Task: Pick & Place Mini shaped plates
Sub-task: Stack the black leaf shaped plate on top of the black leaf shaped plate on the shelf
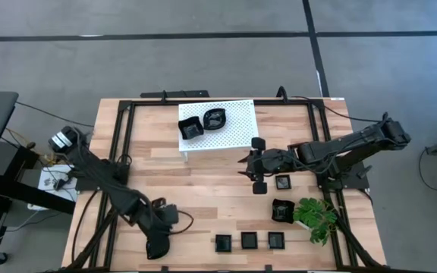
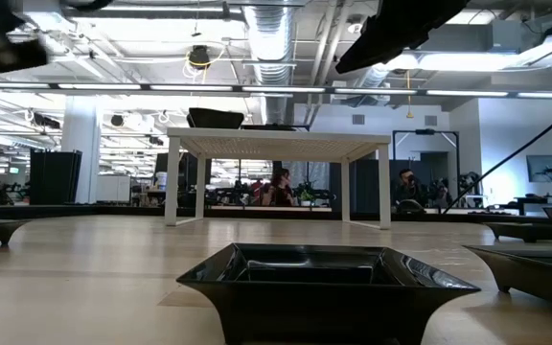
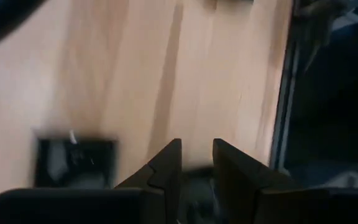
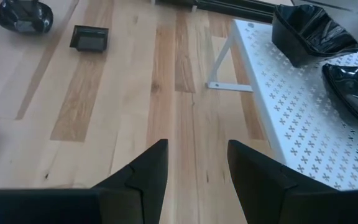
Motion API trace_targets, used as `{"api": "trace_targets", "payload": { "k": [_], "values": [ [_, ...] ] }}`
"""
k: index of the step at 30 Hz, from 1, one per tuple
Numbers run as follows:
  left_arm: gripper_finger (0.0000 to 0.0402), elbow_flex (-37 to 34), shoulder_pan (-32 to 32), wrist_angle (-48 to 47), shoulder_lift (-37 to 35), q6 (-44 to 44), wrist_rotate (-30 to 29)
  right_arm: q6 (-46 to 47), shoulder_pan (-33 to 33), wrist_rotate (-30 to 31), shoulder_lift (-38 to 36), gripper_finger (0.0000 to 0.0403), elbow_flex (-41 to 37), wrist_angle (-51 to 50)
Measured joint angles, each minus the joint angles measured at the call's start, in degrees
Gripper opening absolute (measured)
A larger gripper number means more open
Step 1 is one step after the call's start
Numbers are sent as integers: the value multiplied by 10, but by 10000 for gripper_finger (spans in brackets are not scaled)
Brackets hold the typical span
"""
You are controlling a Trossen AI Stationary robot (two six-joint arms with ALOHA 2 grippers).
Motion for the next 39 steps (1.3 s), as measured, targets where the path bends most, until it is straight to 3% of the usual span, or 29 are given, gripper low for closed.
{"api": "trace_targets", "payload": {
  "k": [6,17,30,39],
  "values": [
    [92,0,-26,-42,20,-172,84,0,0,-6,0,161,0,1],
    [92,0,-92,-54,66,-374,137,0,0,-6,0,161,0,1],
    [92,0,-101,-54,105,-431,135,0,0,-30,0,161,0,33],
    [92,0,-106,-52,99,-503,177,0,0,-38,0,161,0,40]
  ]
}}
